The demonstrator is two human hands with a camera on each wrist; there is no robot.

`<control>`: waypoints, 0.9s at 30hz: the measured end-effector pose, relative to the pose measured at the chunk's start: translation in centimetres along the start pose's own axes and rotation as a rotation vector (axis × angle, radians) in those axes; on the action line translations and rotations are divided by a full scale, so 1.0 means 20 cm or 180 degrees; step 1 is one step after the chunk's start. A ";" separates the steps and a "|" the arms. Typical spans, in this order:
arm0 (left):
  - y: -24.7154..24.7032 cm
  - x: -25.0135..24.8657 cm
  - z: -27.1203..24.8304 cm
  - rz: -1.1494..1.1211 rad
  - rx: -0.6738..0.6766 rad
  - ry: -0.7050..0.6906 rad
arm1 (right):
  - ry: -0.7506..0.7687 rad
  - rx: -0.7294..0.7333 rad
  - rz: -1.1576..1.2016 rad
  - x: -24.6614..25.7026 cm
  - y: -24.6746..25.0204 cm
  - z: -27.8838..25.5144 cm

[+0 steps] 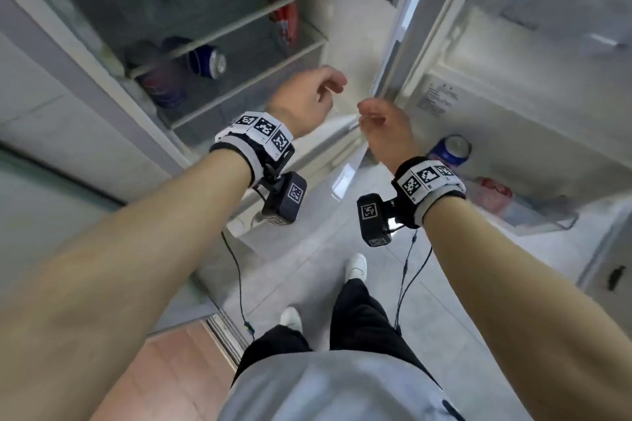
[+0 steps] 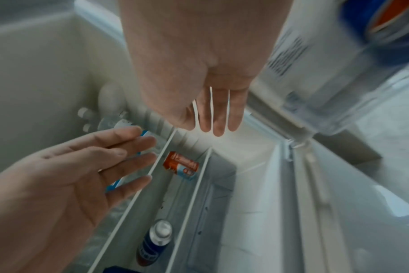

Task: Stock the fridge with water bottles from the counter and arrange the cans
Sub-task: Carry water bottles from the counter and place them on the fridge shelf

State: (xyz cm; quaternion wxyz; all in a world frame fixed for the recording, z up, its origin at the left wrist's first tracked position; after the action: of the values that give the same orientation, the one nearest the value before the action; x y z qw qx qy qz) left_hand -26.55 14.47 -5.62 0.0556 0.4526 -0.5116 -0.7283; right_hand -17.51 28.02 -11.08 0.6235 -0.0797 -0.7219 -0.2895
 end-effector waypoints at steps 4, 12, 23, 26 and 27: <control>-0.20 -0.25 -0.13 0.0095 0.0051 -0.0384 | -0.0159 -0.0499 0.0198 -0.13 0.30 -0.30; -0.76 -0.91 -0.25 0.0101 0.0848 -0.1208 | -0.0199 -0.1347 0.0347 -0.32 1.10 -0.81; -1.68 -1.97 -0.27 -0.0063 0.1271 -0.1877 | -0.0338 -0.1799 0.0249 -0.77 2.24 -1.25; -1.87 -2.19 -0.22 -0.0094 0.1236 -0.1753 | -0.0359 -0.1815 0.0258 -0.88 2.52 -1.26; -1.92 -2.25 -0.20 -0.0129 0.1239 -0.1694 | -0.0381 -0.1827 0.0298 -0.92 2.60 -1.26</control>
State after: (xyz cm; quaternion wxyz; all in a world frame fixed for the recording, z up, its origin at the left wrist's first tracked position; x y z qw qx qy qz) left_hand 17.23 54.31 -9.39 -0.1820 0.2587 -0.6286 -0.7105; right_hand 32.55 62.15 -10.49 0.5444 -0.3029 -0.6415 -0.4476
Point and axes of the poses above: each hand's wrist, its own z-axis towards the middle knuckle, its own y-axis out of the back of the hand, x = y × z, the point moved 8 cm from there along z, towards the middle knuckle, and after that the axes turned 13 degrees about z, right-handed, at the moved point
